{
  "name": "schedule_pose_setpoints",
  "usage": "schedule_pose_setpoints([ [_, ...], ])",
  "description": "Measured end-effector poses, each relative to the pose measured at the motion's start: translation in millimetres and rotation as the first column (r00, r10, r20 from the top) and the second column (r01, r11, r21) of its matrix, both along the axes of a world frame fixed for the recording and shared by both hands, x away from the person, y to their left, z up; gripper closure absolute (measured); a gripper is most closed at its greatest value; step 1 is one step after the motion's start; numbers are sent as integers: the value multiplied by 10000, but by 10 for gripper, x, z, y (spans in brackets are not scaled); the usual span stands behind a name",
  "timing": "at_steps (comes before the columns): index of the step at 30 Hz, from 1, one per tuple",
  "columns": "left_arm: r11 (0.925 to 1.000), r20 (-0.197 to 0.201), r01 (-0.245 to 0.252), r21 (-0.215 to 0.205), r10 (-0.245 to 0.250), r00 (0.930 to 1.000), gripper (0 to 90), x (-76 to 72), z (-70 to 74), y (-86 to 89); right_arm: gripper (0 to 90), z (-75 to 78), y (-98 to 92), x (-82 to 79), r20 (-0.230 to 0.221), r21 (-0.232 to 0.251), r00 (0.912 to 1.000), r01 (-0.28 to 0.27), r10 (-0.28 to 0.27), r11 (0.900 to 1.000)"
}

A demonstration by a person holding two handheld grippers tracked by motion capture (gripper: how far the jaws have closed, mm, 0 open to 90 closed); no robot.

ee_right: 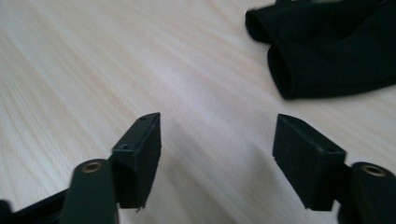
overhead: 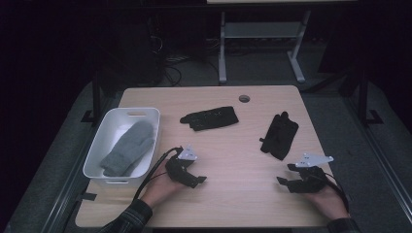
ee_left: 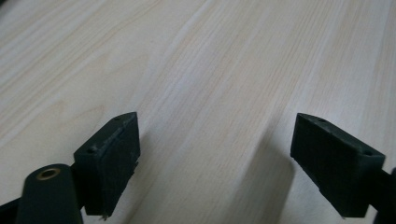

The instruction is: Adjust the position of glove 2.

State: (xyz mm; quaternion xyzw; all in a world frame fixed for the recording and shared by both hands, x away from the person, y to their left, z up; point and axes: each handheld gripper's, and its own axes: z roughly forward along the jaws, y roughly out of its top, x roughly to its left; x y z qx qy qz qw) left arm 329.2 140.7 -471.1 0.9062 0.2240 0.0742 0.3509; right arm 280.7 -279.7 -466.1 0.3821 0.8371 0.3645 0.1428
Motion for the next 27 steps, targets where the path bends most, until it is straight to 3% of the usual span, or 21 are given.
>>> schedule_pose_setpoints([
  [1, 9999, 68, -11, -168, 12, 10000, 122, -12, -16, 0, 389, 21, 4, 15, 25, 97, 10000, 36, -37, 9999],
  [2, 9998, 283, 179, 3, -179, 9994, 122, -17, -20, 12, 428, 42, 10, 32, 48, 220, 10000, 63, -64, 9997],
  [4, 9997, 320, 173, -195, -167, 9993, 120, -24, -36, 29, 502, 78, 28, 65, 124, 377, 9999, 84, -88, 9993],
  [13, 9983, 502, -7, -585, 37, 9987, 120, -37, -68, 56, 883, 167, 14, 324, 116, 74, 9974, 711, -712, 9974],
  [18, 9987, 529, -111, -496, 138, 9985, 120, -29, -65, 47, 900, 202, -7, 485, 266, -173, 9960, 859, -854, 9962],
  [27, 9980, 460, -357, -531, 381, 9982, 120, -35, -65, 27, 900, 223, -28, 789, 183, 185, 9938, 1094, -1098, 9938],
])
